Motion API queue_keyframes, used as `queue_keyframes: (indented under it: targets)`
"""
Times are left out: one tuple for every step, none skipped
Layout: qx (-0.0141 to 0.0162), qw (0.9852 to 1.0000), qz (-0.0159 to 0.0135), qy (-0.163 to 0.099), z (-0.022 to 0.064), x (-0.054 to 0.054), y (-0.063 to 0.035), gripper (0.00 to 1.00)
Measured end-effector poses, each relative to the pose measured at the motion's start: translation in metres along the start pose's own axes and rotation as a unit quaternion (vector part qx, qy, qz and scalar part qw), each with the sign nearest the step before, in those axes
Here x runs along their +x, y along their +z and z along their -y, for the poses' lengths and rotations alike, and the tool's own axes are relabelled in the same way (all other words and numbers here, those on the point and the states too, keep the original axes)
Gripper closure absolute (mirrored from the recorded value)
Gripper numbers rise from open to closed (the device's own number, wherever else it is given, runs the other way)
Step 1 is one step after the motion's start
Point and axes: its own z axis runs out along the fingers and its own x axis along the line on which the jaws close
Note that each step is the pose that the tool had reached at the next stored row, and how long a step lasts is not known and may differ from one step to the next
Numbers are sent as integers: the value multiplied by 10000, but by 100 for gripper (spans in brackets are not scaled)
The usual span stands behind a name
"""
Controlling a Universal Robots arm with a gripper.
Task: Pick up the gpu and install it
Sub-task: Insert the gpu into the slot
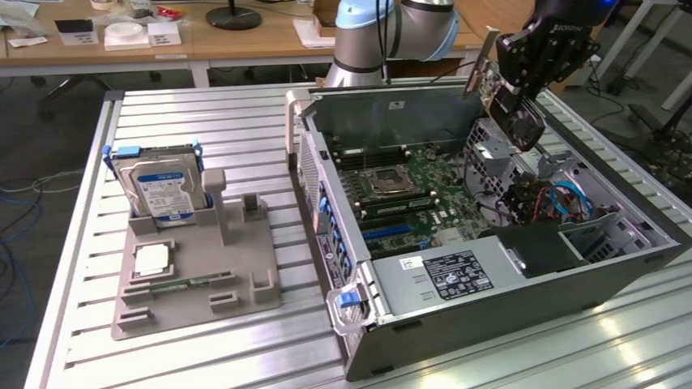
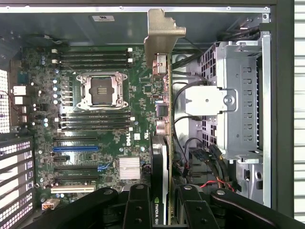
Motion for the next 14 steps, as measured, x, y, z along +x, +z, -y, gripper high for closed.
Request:
queue_keyframes:
  targets:
    - [0,10000,0,0,0,0,0,73]
    - [0,10000,0,0,0,0,0,73]
    - [0,10000,0,0,0,0,0,73]
    - [0,10000,0,0,0,0,0,73]
    - [0,10000,0,0,0,0,0,73]
    - [0,10000,0,0,0,0,0,73]
    - [0,10000,0,0,0,0,0,73]
    - [0,10000,0,0,0,0,0,73]
    - [0,10000,0,0,0,0,0,73]
    - [0,10000,0,0,0,0,0,73]
    - [0,10000,0,-2,0,0,0,73]
    - [-1,10000,0,-11,0,1,0,73]
    - [-1,10000,-2,-30,0,2,0,73]
    - [-2,10000,-3,-60,0,4,0,73]
